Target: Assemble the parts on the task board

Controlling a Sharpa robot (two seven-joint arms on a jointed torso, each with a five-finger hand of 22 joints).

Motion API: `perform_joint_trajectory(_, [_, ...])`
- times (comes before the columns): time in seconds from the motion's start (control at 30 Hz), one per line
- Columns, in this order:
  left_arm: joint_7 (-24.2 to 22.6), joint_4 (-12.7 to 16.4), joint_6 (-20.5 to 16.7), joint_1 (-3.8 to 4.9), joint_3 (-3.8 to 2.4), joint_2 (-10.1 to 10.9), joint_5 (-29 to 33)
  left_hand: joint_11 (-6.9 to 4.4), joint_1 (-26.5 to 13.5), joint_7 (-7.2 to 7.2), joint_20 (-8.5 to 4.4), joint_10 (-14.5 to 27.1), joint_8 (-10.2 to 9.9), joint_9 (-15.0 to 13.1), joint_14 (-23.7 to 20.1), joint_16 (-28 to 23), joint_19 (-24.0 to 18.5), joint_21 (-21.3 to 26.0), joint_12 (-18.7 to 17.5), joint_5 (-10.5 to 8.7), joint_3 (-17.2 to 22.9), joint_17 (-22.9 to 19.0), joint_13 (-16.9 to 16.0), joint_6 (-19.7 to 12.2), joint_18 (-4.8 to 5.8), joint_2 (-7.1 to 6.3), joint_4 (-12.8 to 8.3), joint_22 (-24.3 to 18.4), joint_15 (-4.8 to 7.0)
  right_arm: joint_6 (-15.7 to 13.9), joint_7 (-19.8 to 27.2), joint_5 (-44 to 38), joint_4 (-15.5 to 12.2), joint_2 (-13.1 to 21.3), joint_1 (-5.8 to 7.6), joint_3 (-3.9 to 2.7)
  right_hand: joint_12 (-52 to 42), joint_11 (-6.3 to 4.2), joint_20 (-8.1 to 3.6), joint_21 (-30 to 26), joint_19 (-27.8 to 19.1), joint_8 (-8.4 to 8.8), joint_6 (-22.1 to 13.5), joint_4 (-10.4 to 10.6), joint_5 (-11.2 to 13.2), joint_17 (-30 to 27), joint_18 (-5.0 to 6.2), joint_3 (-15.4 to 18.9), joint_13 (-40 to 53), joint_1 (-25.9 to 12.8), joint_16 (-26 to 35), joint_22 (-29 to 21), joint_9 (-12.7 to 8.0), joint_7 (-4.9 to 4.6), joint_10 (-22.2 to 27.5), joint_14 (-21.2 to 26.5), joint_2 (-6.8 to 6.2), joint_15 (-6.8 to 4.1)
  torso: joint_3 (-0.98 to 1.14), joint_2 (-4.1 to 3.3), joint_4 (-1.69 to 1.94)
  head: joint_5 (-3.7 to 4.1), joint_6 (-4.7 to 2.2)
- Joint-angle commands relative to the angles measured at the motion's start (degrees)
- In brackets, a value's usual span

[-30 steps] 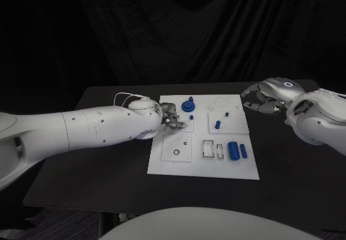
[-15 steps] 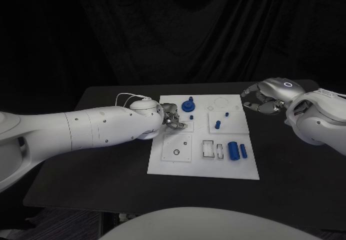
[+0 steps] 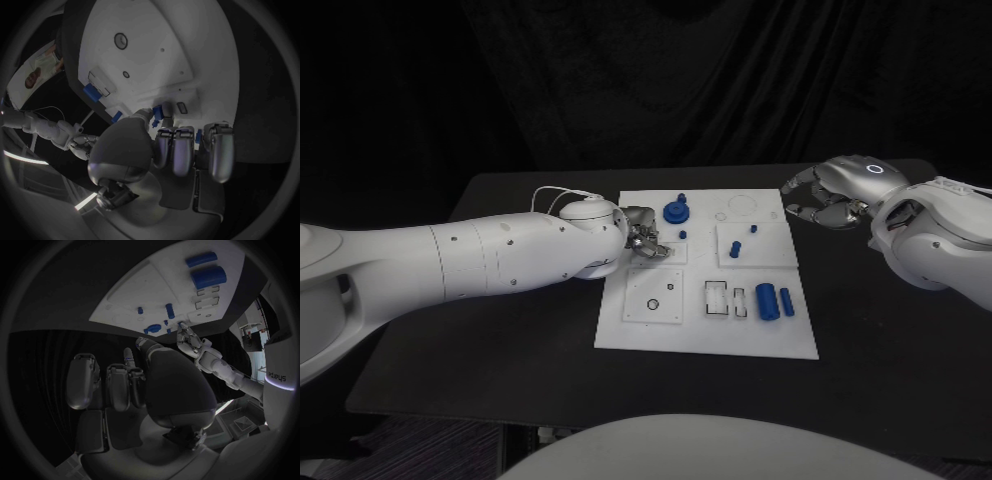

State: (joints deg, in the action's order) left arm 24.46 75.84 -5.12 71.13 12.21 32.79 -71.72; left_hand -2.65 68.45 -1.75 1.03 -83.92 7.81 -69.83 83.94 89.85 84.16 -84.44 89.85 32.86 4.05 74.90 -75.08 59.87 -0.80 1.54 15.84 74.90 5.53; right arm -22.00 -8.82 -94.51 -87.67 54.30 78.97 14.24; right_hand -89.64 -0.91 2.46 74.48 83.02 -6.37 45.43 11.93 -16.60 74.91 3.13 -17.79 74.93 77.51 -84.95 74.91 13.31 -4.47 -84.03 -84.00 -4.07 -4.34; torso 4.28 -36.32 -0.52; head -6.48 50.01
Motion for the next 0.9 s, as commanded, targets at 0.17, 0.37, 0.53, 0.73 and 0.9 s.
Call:
perform_joint_trajectory(0.17, [-2.10, 0.74, -1.09, -0.17, -0.03, 0.05, 0.17, -0.07, 1.72, 0.59, -0.02, -6.08, 0.16, -0.19, 6.06, 0.15, 2.73, 0.05, 0.15, 1.88, 3.18, 15.10, -14.92, 0.32, -0.75, -0.58, -0.01, 12.41, -0.03, 0.28, -1.18, -0.14, 0.01, -0.03, -0.13, -0.04, 0.32, 0.26, -0.01, -0.36, -0.24, 0.12, 0.27, 0.04, 0.31, 10.45, 0.42, -0.28, 14.41, 0.39, 0.21, 10.29, -0.08, 0.03, -5.11, -4.17, 0.00, 0.36, -0.01, -0.01, 0.01, 0.09, -0.01])
perform_joint_trajectory(0.37, [-2.23, 1.15, -1.58, -0.19, -0.03, 0.20, 0.17, -0.17, 2.39, 0.67, -0.09, -6.08, 0.33, -0.37, 6.06, 0.15, 2.77, 0.05, 0.15, 1.85, 5.45, 15.10, -14.92, 0.50, -0.74, -1.41, -0.07, 12.46, 0.06, 0.49, -1.24, -0.14, 0.12, -0.14, -0.15, -0.04, 0.32, 0.26, -0.01, -0.36, -0.24, 0.12, 0.27, 0.04, 0.31, 10.45, 0.42, -0.28, 14.41, 0.39, 0.21, 10.29, -0.08, 0.03, -5.11, -4.17, 0.00, 0.36, -0.01, -0.01, 0.01, -0.07, -0.01])
perform_joint_trajectory(0.53, [-2.18, 1.56, -2.23, -0.19, -0.04, 0.54, 0.17, -0.19, 2.40, 0.68, -0.11, -6.08, 0.42, -0.44, 6.06, 0.15, 2.82, -0.02, 0.15, 1.90, 6.06, 15.10, -14.92, 0.64, -0.72, -1.69, 0.01, 12.51, 0.08, 0.60, -1.26, -0.14, 0.16, -0.14, -0.21, -0.04, 0.34, 0.27, 0.00, -0.49, -0.27, 0.12, 0.41, -0.03, 0.30, 10.37, 0.44, -0.37, 14.39, 0.35, 0.30, 10.26, -0.13, 0.02, -5.08, -4.14, 0.00, 0.36, -0.02, -0.02, 0.01, -0.04, -0.01])
perform_joint_trajectory(0.73, [-1.64, 3.58, -2.69, -0.15, -0.04, 1.71, 0.17, -0.23, 2.39, 0.72, -0.17, -6.08, 0.59, -0.61, 6.06, 0.15, 2.87, -0.06, 0.15, 1.03, 7.65, 15.10, -14.92, 0.85, -0.70, -2.33, 0.19, 12.58, 0.12, 0.73, -1.30, -0.14, 0.09, 0.06, -0.26, -0.04, 0.40, 0.27, 0.00, -0.60, -0.32, 0.12, 0.42, -0.05, 0.30, 10.30, 0.47, -0.39, 14.33, 0.35, 0.38, 10.22, -0.14, 0.02, -5.01, -4.11, 0.00, 0.37, -0.01, 0.00, 0.02, 0.15, -0.01])
perform_joint_trajectory(0.9, [-2.19, 4.81, -1.09, 0.56, -0.07, 2.63, 0.17, -0.23, 2.65, 0.71, -0.19, -6.08, 0.72, -0.81, 6.06, 0.15, 2.82, 0.09, 0.15, -1.23, 9.44, 15.10, -14.92, 0.93, -0.73, -2.80, 0.27, 12.57, 0.13, 0.30, -1.00, -0.14, 0.07, 0.20, -0.28, -0.04, 0.37, 0.27, 0.00, -0.66, -0.34, 0.13, 0.43, -0.06, 0.30, 10.32, 0.48, -0.41, 14.36, 0.35, 0.36, 10.21, -0.15, 0.01, -5.05, -4.12, 0.00, 0.37, -0.02, 0.00, 0.04, 0.21, -0.01])
